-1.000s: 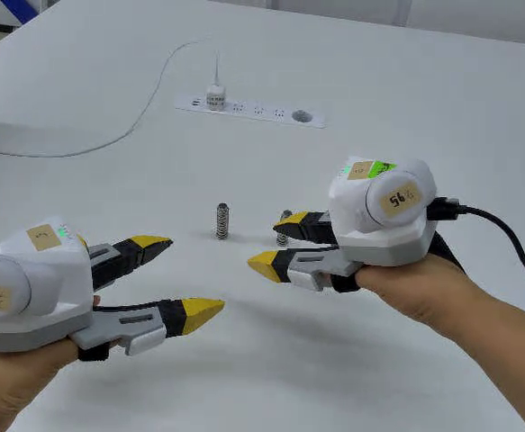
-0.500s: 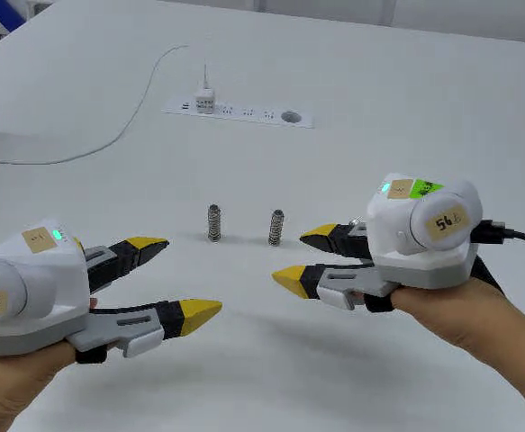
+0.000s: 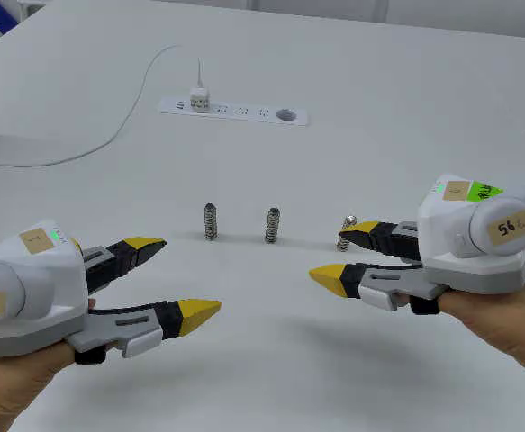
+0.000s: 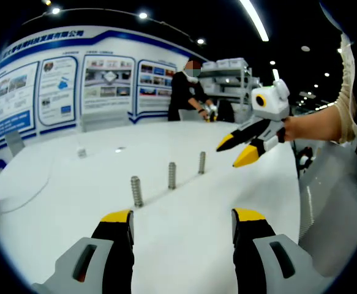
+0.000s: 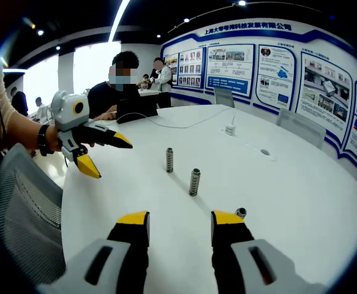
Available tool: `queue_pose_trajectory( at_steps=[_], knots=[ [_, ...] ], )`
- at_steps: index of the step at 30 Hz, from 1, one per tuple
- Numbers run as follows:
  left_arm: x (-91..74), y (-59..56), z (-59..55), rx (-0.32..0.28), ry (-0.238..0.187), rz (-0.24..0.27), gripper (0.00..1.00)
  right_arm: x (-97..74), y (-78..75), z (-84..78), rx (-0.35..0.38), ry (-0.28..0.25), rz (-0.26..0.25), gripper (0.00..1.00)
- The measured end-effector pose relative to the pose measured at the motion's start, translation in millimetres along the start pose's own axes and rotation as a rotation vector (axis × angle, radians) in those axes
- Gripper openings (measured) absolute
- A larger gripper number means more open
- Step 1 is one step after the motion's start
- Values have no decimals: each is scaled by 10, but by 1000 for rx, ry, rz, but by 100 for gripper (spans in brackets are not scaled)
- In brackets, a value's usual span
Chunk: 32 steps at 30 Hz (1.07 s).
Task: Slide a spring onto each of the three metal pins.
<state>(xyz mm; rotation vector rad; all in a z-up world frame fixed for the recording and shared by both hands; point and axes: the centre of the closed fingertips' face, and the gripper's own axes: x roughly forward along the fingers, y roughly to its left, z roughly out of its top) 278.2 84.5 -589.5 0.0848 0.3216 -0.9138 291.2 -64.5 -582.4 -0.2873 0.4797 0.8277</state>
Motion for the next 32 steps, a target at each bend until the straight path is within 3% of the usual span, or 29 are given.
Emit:
queue_pose_trajectory(
  at_steps=[11,32],
  knots=[
    [16,-1,2,1,2,-2,66,-176,-188,-117,24,-16,-57,47],
    [16,15,-54,-5,16,1,67,-301,-221,-274,51,-29,-77,63]
  ],
)
